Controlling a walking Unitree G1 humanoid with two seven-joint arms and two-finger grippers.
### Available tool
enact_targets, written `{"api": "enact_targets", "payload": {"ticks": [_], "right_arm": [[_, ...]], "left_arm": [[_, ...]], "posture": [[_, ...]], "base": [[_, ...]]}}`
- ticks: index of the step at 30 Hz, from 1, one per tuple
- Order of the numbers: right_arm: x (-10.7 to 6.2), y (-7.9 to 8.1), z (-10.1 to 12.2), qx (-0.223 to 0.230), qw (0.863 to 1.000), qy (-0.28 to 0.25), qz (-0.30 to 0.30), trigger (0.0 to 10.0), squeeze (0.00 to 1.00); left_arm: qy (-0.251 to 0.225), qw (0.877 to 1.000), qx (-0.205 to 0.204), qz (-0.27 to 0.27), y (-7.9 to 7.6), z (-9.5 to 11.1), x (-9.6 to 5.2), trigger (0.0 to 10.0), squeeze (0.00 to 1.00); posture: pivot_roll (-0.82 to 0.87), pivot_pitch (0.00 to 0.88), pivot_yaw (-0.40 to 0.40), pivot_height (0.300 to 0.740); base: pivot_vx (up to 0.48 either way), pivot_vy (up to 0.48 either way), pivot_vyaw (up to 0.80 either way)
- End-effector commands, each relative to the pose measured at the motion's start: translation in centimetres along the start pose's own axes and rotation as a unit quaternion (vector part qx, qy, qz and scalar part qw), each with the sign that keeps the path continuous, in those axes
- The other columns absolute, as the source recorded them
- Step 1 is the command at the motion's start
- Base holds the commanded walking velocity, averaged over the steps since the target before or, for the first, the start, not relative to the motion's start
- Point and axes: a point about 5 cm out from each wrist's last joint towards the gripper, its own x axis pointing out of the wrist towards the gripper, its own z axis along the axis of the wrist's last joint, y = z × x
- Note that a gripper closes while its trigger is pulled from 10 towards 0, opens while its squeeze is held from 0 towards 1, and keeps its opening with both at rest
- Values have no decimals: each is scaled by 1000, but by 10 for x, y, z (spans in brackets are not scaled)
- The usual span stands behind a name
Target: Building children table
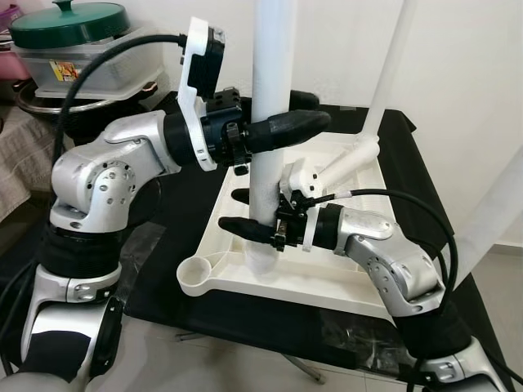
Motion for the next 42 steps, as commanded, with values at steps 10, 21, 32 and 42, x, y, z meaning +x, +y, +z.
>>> {"api": "enact_targets", "payload": {"ticks": [10,21,32,42], "right_arm": [[7,7,-2,7,1000,2,10,0,0],[-6,-19,-4,15,991,-8,-132,0,0],[-34,-50,8,18,960,-40,-276,0,0],[-31,-39,2,18,958,-26,-285,10000,0]], "left_arm": [[-19,999,13,-35,2,4,11,10000,1000],[-44,994,36,89,21,9,-22,10000,1000],[-17,939,59,338,32,-4,-112,10000,1000],[134,849,4,512,14,-90,-141,10000,0]], "posture": [[-25,48,-12,740],[-35,61,-7,740],[-34,71,-7,740],[-30,81,-7,740]], "base": [[0,0,0],[0,0,0],[0,0,0],[0,0,0]]}}
